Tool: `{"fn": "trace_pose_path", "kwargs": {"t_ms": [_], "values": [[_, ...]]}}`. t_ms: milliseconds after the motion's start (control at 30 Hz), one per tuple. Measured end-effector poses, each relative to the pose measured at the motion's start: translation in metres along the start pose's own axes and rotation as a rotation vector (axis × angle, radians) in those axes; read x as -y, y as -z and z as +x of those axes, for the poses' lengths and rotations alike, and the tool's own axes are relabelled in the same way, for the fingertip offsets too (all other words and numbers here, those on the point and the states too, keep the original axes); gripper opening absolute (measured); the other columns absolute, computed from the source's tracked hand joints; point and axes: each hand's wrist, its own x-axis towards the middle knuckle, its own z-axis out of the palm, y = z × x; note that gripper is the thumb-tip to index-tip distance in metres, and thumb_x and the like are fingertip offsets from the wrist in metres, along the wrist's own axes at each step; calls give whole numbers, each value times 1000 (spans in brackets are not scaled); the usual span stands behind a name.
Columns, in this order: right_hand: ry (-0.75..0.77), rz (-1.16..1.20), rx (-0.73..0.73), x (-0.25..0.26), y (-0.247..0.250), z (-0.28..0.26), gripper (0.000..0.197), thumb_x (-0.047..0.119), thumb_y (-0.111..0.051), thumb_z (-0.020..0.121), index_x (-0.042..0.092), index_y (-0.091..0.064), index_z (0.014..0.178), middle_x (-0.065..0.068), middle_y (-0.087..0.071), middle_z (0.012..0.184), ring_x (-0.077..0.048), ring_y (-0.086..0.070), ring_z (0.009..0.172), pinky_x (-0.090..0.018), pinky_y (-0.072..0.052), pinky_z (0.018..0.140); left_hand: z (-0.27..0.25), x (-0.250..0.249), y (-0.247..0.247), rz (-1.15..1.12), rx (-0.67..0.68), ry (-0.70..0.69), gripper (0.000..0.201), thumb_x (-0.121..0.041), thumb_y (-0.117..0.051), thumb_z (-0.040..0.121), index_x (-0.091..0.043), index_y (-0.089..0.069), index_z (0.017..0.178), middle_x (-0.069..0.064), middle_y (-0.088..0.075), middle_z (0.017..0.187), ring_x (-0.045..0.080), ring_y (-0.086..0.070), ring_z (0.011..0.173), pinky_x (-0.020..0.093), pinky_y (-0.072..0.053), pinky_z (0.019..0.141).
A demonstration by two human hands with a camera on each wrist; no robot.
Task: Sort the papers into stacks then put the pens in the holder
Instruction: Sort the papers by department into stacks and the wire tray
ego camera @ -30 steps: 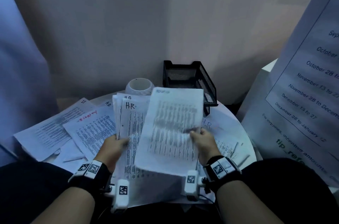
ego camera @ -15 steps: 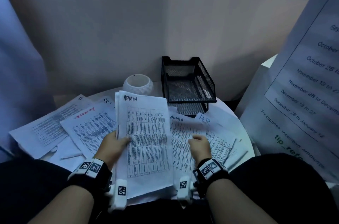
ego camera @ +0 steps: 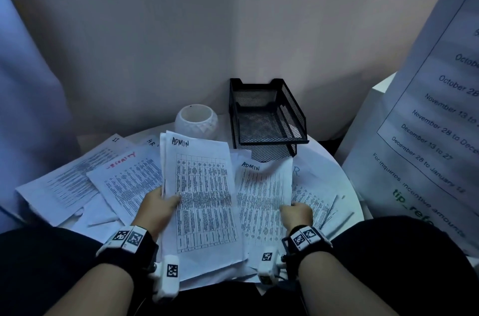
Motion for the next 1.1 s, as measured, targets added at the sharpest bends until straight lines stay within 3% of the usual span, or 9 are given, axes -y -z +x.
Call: {"fn": "trace_pose_path", "kwargs": {"t_ms": [67, 133, 267, 333, 433, 667, 867, 1000, 1100], "values": [[195, -76, -86, 8, -2, -2, 25, 17, -64, 95, 9, -65, 72, -9, -64, 65, -21, -48, 51, -29, -42, 47, 0, 0, 1, -1, -17, 6, 13, -10, -68, 96, -7, -71, 108, 15, -74, 91, 35, -69, 85, 54, -58, 88], [436, -84, -113, 20, 0, -9, 30, 19, -62, 96, 11, -60, 68, -4, -60, 61, -24, -50, 55, -28, -38, 51, 1, 1, 3, -2, -41, 7, 13, -11, -67, 96, -8, -71, 107, 15, -74, 93, 36, -71, 87, 55, -59, 89], [723, 23, -170, 53, 15, -25, 17, 14, -65, 96, 12, -80, 105, -3, -78, 88, -15, -66, 76, -15, -44, 68, 3, 4, 7, 0, -94, 25, 4, -16, -68, 96, -14, -70, 99, 17, -74, 92, 39, -72, 88, 58, -60, 87], [758, 72, -165, 59, 22, -23, 23, 18, -65, 98, 13, -77, 117, -2, -79, 101, -14, -69, 85, -21, -53, 78, 4, 5, 9, -4, -105, 29, 1, -16, -69, 95, -16, -70, 96, 16, -75, 92, 39, -72, 88, 59, -60, 87], [738, 59, -123, 54, 25, -13, 28, 25, -60, 102, 17, -73, 125, -7, -76, 116, -15, -69, 101, -38, -57, 97, 4, 4, 10, 14, -118, 13, 2, -15, -70, 93, -15, -69, 91, 16, -74, 91, 39, -72, 89, 55, -60, 87], [714, -62, -176, 55, 39, -16, 32, 15, -56, 101, 12, -71, 129, -6, -75, 121, -25, -68, 113, -32, -52, 99, -1, -2, 10, -33, -105, 2, 8, -15, -69, 95, -10, -72, 100, 13, -74, 91, 35, -69, 88, 49, -57, 87], [728, 403, -69, 106, 67, -45, 22, 14, -60, 101, 13, -76, 117, 2, -77, 107, -1, -70, 95, -25, -56, 94, -3, -10, 8, -32, -59, -24, 7, -17, -68, 97, -12, -69, 101, 15, -72, 90, 29, -64, 77, 38, -53, 76], [522, 881, 237, 124, 73, -60, 23, 11, -53, 103, 8, -73, 114, -14, -76, 110, -31, -74, 102, -44, -58, 89, -5, -15, 5, -78, 10, -38, 9, -18, -68, 97, -10, -69, 101, 14, -71, 91, 31, -64, 83, 42, -54, 82], [335, 868, 340, 110, 58, -56, 25, 9, -48, 105, 4, -70, 115, -21, -75, 109, -35, -74, 95, -48, -60, 86, -9, -23, 2, -239, 55, -33, 6, -9, -67, 98, -7, -71, 100, 16, -75, 98, 34, -70, 93, 49, -56, 92]]}}
